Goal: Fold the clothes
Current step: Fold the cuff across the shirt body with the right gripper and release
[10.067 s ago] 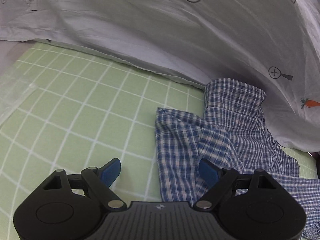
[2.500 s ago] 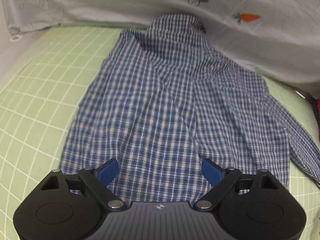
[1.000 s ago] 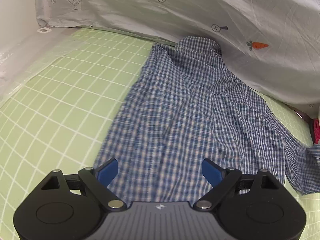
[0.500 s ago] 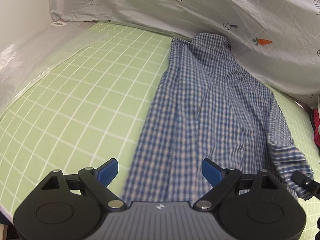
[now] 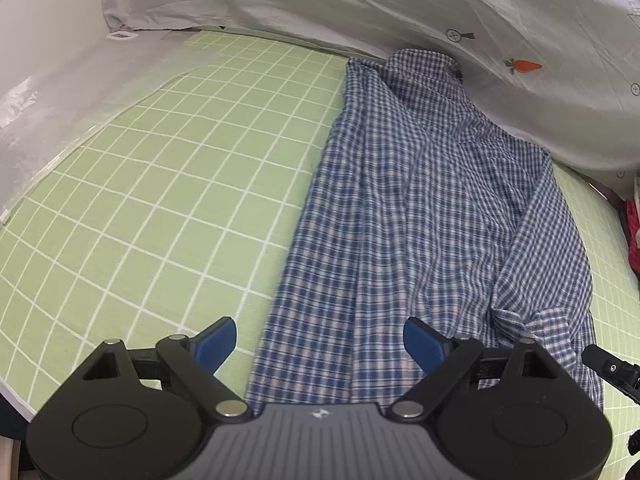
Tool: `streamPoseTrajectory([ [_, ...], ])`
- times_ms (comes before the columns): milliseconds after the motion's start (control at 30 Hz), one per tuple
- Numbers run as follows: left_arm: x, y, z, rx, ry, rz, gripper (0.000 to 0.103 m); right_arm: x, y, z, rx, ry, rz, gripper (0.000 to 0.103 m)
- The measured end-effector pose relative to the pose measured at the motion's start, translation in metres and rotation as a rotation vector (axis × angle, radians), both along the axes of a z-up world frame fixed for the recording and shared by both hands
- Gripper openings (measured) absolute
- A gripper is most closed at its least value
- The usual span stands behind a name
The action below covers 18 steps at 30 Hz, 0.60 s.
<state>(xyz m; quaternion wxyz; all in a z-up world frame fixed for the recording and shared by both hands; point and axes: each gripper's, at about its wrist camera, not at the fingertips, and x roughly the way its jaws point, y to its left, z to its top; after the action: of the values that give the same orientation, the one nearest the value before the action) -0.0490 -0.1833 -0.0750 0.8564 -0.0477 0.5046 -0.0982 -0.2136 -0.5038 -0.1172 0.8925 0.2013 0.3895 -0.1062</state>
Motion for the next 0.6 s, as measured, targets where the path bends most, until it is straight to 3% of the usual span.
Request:
streamPoseTrajectory([
  [300,-0.009,-0.053,-0.007,-0.007,0.02,-0.069,0.091,-0.025,-0.046,-0.009,-0.065,0.077,-0.132,0.082],
  [600,-0.024,-0.122,-0.024,-0.028,0.063,-0.146,0.091,-0.051,-0.102,-0.033,-0.074,0.185,-0.232,0.083],
])
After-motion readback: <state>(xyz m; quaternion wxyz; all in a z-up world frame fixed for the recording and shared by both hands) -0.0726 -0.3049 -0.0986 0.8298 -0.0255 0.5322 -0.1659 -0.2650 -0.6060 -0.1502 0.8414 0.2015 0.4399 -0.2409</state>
